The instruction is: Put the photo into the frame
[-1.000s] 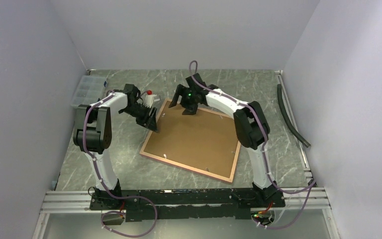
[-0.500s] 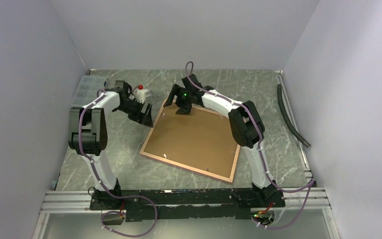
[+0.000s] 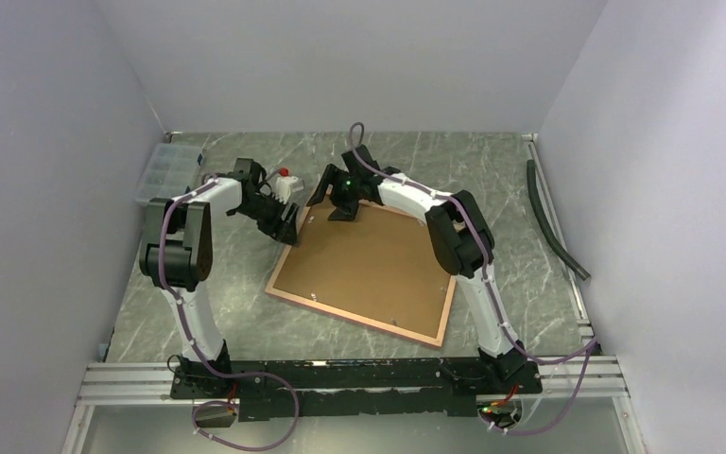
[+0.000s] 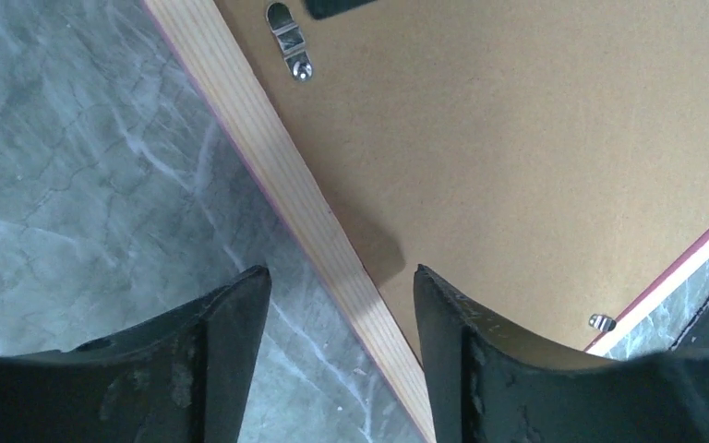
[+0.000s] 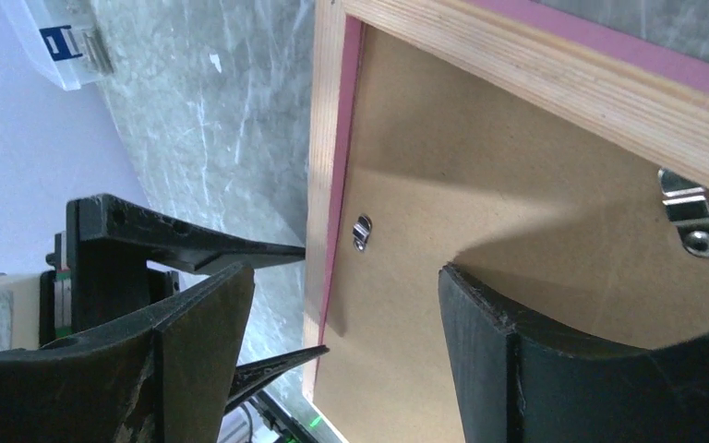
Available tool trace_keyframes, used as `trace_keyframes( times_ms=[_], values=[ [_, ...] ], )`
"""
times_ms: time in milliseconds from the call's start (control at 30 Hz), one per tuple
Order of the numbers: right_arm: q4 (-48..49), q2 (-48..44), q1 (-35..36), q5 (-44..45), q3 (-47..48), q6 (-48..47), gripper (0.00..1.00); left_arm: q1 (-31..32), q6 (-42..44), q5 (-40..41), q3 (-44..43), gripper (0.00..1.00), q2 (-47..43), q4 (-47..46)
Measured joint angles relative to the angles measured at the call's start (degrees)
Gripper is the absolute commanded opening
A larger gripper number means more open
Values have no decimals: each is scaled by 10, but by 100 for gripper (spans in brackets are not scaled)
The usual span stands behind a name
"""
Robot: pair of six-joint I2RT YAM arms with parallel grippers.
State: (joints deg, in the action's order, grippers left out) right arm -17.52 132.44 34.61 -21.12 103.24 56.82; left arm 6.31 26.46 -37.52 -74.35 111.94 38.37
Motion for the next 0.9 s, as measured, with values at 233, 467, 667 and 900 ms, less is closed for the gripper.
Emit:
trace_keyframes(
  times_ms=[233, 467, 667, 900],
  values=[
    [-3, 37, 5, -4, 59, 7, 76, 17, 10, 30, 34, 51, -18, -49],
    [-5, 57, 12, -7, 83, 9, 75, 24, 14, 44, 49, 48, -30, -66],
    [-7, 65, 18, -19, 89, 14, 75, 25, 13, 43, 50, 46, -30, -67],
    [-9, 68, 23, -33, 91, 25, 75, 26, 13, 42, 55, 43, -32, -71]
  ],
)
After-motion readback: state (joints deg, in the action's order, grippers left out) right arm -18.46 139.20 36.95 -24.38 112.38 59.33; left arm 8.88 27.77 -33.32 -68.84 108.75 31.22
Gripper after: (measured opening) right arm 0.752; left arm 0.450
